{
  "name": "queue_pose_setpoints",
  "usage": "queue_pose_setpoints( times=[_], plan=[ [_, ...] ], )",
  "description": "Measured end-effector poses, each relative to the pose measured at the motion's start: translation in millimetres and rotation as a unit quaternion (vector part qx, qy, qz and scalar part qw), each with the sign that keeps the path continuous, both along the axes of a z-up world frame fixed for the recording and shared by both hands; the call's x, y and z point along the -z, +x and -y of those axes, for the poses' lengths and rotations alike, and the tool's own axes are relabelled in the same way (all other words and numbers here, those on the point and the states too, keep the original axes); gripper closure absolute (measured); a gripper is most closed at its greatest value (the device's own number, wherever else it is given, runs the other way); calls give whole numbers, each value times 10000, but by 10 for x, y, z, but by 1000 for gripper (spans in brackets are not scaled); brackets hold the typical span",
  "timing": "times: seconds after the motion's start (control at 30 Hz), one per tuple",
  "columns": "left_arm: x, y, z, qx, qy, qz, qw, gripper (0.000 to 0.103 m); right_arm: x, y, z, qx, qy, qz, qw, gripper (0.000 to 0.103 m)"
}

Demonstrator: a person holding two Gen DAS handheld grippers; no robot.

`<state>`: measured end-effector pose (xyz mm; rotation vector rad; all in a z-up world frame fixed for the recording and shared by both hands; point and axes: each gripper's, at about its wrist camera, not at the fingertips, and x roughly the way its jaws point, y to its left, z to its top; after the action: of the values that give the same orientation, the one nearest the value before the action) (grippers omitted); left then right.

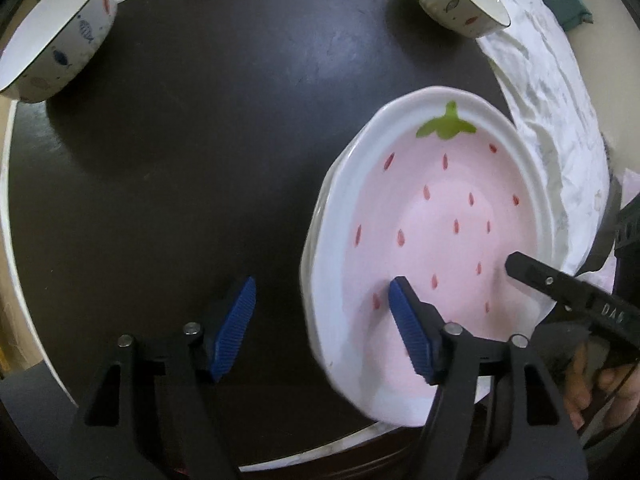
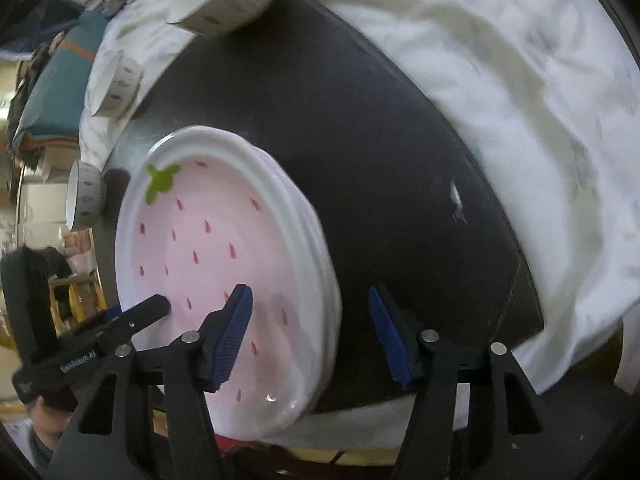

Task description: Organize plates and bowls

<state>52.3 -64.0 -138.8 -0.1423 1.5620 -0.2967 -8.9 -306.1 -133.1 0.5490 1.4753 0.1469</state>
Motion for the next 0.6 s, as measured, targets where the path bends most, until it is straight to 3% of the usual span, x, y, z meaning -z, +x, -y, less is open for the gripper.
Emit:
queue_pose_setpoints(
  times=[0.03,0.1,0.43,0.6],
  plan=[
    [-4,8,7,8,-83,8,10000,56,18,10,-31,-84,53,-21,9999,59],
    [-24,16,34,65,-173,13,9998,65,19,1,-66,-145,17,53,9999,58],
    [-76,106,26,-114,205,213,9995,68,-36,95,-250,-278,-235,201,9991,57],
    [-99,303,-246,-510,327,298,9977,69,-46,289,-495,-578,-272,207,9977,58]
  ],
)
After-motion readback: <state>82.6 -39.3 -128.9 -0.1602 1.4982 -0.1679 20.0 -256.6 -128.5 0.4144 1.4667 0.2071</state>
